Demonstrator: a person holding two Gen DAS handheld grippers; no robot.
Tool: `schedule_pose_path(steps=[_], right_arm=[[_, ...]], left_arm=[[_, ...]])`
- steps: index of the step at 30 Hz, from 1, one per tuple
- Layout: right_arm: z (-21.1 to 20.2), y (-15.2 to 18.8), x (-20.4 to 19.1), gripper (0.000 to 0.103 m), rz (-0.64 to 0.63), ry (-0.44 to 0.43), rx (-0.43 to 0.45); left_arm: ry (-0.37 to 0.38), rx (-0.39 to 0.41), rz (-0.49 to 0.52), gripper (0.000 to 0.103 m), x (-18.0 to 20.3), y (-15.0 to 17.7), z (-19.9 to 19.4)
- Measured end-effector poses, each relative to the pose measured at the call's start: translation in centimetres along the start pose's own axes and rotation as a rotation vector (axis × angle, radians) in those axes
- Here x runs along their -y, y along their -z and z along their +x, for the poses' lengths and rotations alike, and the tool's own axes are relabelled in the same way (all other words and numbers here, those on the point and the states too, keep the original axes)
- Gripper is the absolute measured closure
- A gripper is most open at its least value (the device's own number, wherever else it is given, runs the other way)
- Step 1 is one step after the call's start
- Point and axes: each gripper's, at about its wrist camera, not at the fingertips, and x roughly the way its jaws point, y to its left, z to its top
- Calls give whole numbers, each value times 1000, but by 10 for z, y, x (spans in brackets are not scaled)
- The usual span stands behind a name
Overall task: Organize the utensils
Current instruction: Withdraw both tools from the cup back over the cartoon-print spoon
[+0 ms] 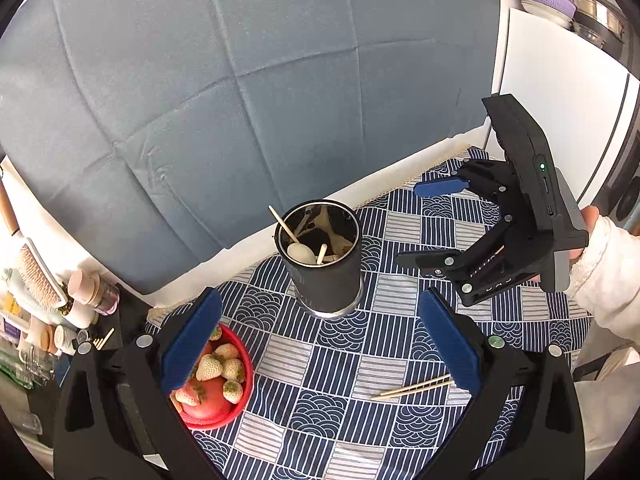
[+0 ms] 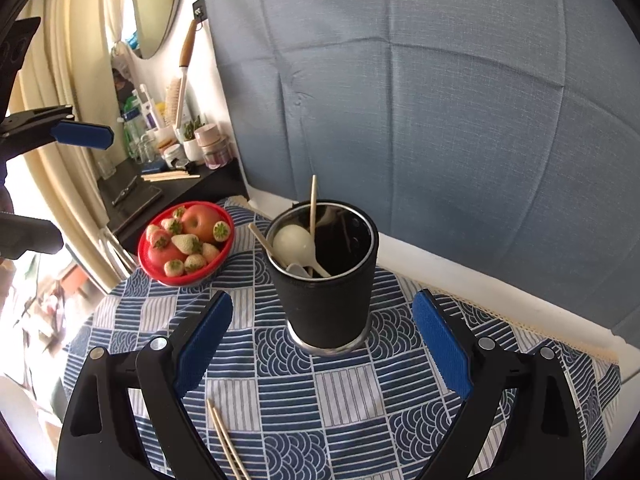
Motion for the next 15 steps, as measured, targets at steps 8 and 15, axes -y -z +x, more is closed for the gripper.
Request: schedule_pose_path(steps=[8, 15], right_arm=[[-7, 18, -9, 16, -37, -50, -23], [-13, 26, -18, 16, -74, -115, -8]], left_arm=[[-27, -55, -75, 6, 22, 30, -1], [-52, -116, -196, 6, 36, 59, 3]])
